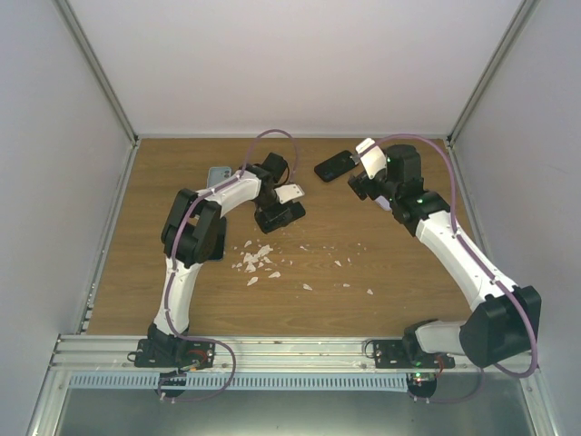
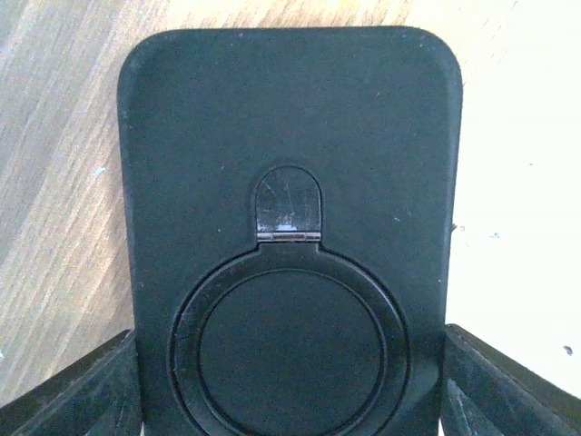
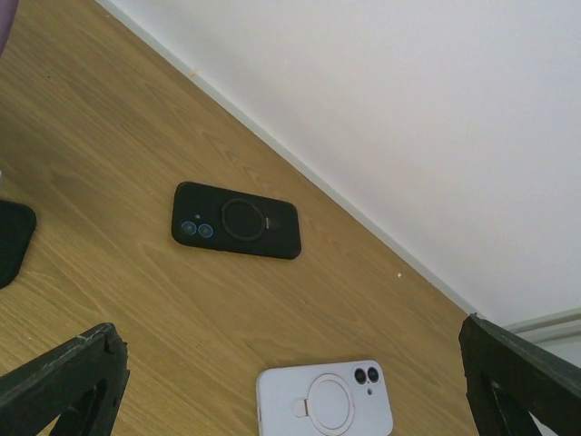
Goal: Take the phone out of the phone case
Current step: Pick up the phone at the center of the board.
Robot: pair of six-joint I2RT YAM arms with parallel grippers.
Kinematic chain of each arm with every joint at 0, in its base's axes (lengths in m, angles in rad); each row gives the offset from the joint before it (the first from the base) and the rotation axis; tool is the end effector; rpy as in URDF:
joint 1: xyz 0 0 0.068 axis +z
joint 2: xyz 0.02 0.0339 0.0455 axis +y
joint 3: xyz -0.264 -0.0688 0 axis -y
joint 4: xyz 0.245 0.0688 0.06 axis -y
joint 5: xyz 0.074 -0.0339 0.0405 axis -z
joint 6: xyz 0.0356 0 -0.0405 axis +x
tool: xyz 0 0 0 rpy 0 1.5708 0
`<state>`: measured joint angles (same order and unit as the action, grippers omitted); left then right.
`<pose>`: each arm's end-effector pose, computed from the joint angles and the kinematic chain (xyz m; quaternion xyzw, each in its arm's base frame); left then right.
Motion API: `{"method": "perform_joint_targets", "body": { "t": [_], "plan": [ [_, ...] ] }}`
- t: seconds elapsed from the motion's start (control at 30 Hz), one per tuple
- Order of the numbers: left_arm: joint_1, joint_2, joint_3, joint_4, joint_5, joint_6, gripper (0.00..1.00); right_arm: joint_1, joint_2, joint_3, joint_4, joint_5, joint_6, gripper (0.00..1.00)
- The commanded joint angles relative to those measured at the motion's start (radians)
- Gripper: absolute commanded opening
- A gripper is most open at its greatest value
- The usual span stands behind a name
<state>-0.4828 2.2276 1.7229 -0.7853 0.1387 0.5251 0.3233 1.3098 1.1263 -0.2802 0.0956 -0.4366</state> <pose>0.4007 -0.2156 0.1516 0.4855 0.8603 -0.0656 0.1410 0.2870 0.0926 0.3339 -0.2918 0.7984 -0.0703 0.5220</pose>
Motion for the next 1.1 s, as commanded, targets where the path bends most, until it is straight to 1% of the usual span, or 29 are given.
{"method": "perform_joint_targets", "body": {
  "t": [0.0,0.17,0.37,0.53,0.7,0.87,1.07],
  "plan": [
    [0.009,0.061,-0.01,-0.03,-0.033,0.013,0.73,-0.014,0.018,0.033,0.002,-0.008,0.008,1.0],
    [0.003,0.016,0.025,-0.051,-0.005,0.028,0.65,-0.016,0.036,0.044,-0.006,-0.031,0.032,1.0],
    [-0.008,-0.078,-0.004,-0.044,0.035,0.085,0.63,-0.021,0.065,0.067,-0.048,-0.091,0.103,1.0],
    [-0.011,-0.152,-0.071,-0.017,0.06,0.14,0.61,-0.066,0.1,0.094,-0.106,-0.217,0.187,1.0],
    [-0.013,-0.239,-0.123,0.002,0.124,0.197,0.59,-0.113,0.122,0.106,-0.145,-0.361,0.239,1.0],
    [-0.027,-0.334,-0.217,0.057,0.152,0.289,0.58,-0.122,0.146,0.114,-0.177,-0.471,0.269,1.0],
    [-0.065,-0.451,-0.32,0.137,0.141,0.402,0.57,-0.124,0.18,0.092,-0.201,-0.675,0.34,1.0]
  ]
}}
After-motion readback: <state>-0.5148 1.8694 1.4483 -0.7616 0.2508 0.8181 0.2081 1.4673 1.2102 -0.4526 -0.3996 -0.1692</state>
